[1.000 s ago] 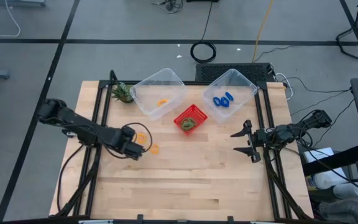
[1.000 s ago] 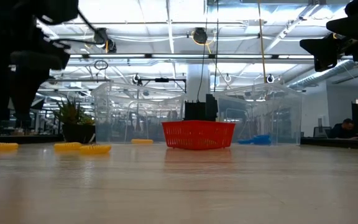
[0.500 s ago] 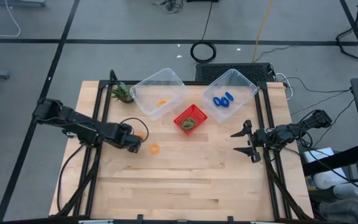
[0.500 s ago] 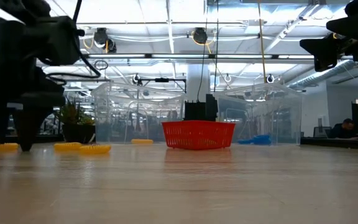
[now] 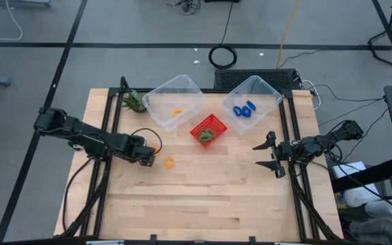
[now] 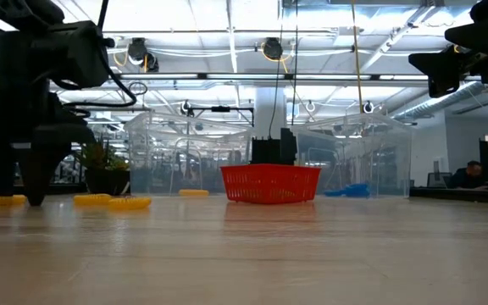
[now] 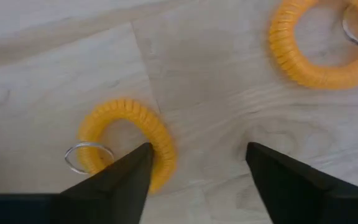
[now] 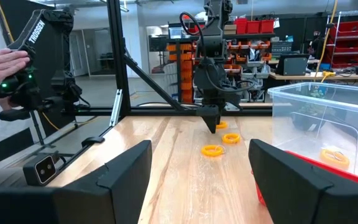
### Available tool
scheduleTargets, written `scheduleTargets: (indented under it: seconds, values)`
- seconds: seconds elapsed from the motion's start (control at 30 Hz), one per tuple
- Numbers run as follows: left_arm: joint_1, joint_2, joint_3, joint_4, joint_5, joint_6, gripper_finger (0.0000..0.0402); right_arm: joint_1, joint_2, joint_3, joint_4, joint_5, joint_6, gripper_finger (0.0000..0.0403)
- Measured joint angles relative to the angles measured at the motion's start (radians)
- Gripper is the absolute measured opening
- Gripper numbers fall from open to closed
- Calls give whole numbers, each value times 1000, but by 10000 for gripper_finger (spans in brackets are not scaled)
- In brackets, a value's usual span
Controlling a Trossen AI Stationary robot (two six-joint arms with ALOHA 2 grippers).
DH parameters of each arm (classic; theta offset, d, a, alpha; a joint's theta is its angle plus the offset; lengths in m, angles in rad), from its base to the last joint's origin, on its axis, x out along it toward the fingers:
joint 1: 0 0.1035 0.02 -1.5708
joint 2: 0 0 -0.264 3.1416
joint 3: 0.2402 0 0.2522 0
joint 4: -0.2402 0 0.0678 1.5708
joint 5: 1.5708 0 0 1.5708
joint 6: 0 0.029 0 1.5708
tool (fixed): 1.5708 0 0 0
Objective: Sort spring keychains
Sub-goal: Put the yellow spring keychain into the left transparent bin
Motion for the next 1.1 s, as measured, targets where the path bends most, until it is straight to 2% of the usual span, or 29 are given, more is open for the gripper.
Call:
scheduleTargets:
  seconds: [0.3,0.7,0.83,1.1]
  values:
    - [0,1,0,5,3,-8,139,0,0,0,0,0,0,256]
    - [0,0,-1,16,16,-2,15,0,0,0,0,0,0,256]
    - [0,-32,4,3,14,6,11,0,0,0,0,0,0,256]
    - [-3,-144,53,-89,-167,42,9,0,0,0,0,0,0,256]
